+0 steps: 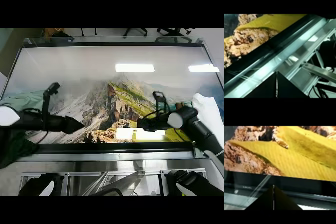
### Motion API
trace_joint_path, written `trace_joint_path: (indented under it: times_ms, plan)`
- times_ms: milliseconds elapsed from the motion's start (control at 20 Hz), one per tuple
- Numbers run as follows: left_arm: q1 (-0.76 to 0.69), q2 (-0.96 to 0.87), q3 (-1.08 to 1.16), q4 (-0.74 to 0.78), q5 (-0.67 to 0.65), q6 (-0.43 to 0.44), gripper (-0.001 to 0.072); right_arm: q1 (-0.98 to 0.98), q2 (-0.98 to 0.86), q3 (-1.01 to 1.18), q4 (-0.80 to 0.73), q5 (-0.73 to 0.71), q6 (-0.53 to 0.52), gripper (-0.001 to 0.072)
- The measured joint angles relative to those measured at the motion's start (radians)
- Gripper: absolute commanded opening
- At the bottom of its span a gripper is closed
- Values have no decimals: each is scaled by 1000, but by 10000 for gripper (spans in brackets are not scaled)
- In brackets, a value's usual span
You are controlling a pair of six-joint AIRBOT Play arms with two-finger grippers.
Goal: Fold the shirts.
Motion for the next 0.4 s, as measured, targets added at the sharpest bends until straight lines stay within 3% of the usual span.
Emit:
trace_joint_path:
  times_ms: [400]
  plan:
    - [71,179,-132,-11,25,-8,15,95,-12,-87,72,-101,39,19]
